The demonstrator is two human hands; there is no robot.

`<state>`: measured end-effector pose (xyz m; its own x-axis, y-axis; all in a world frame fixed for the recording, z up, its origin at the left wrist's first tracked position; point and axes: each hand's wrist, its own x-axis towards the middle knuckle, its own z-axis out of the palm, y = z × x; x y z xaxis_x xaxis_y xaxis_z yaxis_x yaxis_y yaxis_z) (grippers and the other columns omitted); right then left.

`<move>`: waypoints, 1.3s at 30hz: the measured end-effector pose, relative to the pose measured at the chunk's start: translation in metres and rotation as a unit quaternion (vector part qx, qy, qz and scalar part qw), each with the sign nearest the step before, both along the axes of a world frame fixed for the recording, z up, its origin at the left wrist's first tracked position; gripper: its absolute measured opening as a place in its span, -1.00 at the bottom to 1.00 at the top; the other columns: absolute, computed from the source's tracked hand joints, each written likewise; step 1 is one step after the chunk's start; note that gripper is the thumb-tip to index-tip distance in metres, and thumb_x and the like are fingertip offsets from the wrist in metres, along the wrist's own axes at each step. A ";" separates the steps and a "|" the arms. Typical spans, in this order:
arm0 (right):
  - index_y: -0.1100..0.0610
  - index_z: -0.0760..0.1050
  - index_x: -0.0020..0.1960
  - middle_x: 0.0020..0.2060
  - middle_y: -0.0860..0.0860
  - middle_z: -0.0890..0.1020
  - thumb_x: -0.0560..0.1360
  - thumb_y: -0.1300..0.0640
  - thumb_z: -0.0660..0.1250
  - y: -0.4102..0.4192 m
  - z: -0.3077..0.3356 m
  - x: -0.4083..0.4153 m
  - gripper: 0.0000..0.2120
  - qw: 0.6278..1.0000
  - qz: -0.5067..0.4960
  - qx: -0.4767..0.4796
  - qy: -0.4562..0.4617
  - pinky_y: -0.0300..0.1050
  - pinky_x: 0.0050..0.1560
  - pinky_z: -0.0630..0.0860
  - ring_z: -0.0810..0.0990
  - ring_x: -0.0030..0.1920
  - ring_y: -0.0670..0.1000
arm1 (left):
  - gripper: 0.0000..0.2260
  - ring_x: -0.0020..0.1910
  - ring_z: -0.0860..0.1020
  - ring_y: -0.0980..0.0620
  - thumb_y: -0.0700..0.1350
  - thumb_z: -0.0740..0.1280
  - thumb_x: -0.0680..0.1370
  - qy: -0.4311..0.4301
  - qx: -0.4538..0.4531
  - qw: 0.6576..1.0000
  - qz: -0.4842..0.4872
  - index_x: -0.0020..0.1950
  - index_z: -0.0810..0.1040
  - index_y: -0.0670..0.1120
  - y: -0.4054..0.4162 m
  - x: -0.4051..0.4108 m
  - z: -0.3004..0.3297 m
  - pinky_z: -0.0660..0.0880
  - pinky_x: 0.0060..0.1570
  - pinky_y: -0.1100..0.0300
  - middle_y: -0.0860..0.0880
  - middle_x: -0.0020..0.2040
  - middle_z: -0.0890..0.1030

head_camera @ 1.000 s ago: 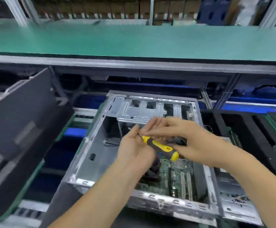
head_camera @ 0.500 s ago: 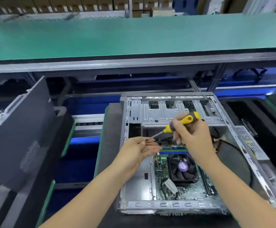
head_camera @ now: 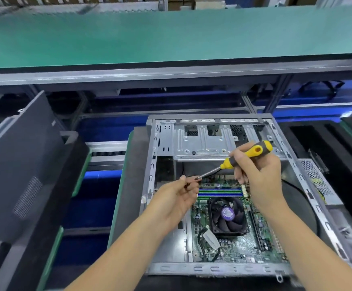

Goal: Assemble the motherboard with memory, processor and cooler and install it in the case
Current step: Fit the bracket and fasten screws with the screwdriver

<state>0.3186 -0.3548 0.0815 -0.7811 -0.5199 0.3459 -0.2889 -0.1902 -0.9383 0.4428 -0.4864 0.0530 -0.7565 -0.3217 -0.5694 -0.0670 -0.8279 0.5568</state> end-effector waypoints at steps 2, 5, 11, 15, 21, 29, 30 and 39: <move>0.11 0.52 -0.19 -0.50 0.16 0.47 0.49 0.04 0.31 0.001 -0.002 0.000 -0.84 1.000 0.006 0.004 0.002 -0.23 -0.49 0.37 0.41 -0.55 0.04 | -0.78 -0.20 0.67 -0.01 -0.28 0.19 0.61 0.024 0.014 1.000 0.002 0.12 0.55 -0.37 -0.001 0.001 -0.001 0.60 -0.25 0.25 -0.20 -0.15 0.65; 0.14 0.51 -0.18 -0.52 0.09 0.48 0.47 0.03 0.31 0.000 -0.002 0.002 -0.82 1.000 0.008 0.007 0.007 -0.24 -0.48 0.39 0.42 -0.55 -0.02 | -0.81 -0.08 0.68 -0.07 -0.34 0.19 0.59 0.041 0.015 0.999 -0.001 0.10 0.56 -0.35 -0.001 0.002 -0.003 0.60 -0.20 0.24 -0.25 -0.05 0.67; 0.20 0.49 -0.17 -0.51 0.01 0.49 0.49 0.09 0.32 0.000 0.001 0.004 -0.83 1.000 0.017 -0.001 0.017 -0.24 -0.47 0.39 0.43 -0.53 -0.05 | -0.76 -0.08 0.69 -0.08 -0.29 0.36 0.42 0.029 0.040 0.998 0.025 0.07 0.54 -0.32 0.003 0.002 -0.006 0.61 -0.24 0.23 -0.27 -0.03 0.67; 0.22 0.49 -0.17 -0.49 -0.07 0.51 0.50 0.18 0.30 0.001 0.001 0.004 -0.88 0.999 0.026 0.000 0.027 -0.30 -0.43 0.40 0.45 -0.52 -0.08 | -0.84 -0.26 0.68 -0.01 -0.25 0.43 0.34 0.006 0.115 0.992 0.057 -0.12 0.59 -0.26 0.010 -0.001 -0.006 0.61 -0.33 0.24 -0.19 -0.18 0.67; 0.18 0.49 -0.17 -0.49 -0.10 0.53 0.50 0.20 0.29 0.002 0.002 0.006 -0.91 0.999 0.028 0.003 0.028 -0.33 -0.43 0.40 0.46 -0.51 -0.11 | -0.85 -0.34 0.62 0.06 -0.22 0.45 0.31 0.000 0.140 0.988 0.064 -0.19 0.62 -0.27 0.011 -0.004 -0.003 0.60 -0.33 0.29 -0.15 -0.25 0.63; 0.12 0.49 -0.19 -0.48 -0.10 0.54 0.49 0.21 0.30 0.001 0.004 0.006 -0.91 0.999 0.048 0.007 0.014 -0.32 -0.44 0.41 0.47 -0.50 -0.11 | -0.89 -0.33 0.57 0.06 -0.21 0.44 0.32 -0.007 0.139 0.988 0.060 -0.30 0.65 -0.27 0.011 -0.005 -0.004 0.58 -0.37 0.31 -0.13 -0.28 0.61; 0.11 0.49 -0.20 -0.48 -0.09 0.54 0.49 0.21 0.31 0.001 0.004 0.006 -0.91 0.999 0.050 0.009 0.008 -0.32 -0.45 0.41 0.47 -0.51 -0.11 | -0.89 -0.33 0.55 0.06 -0.21 0.44 0.32 -0.007 0.139 0.988 0.062 -0.31 0.65 -0.27 0.010 -0.006 -0.003 0.58 -0.38 0.31 -0.13 -0.29 0.60; 0.20 0.52 -0.23 -0.49 0.13 0.56 0.48 0.11 0.39 0.004 0.004 -0.002 -0.81 0.992 0.092 0.063 -0.059 -0.22 -0.51 0.39 0.48 -0.54 0.06 | -0.89 -0.42 0.57 0.13 -0.21 0.43 0.31 0.009 0.087 0.990 0.107 -0.23 0.62 -0.24 0.005 -0.009 -0.011 0.55 -0.39 0.36 -0.10 -0.32 0.61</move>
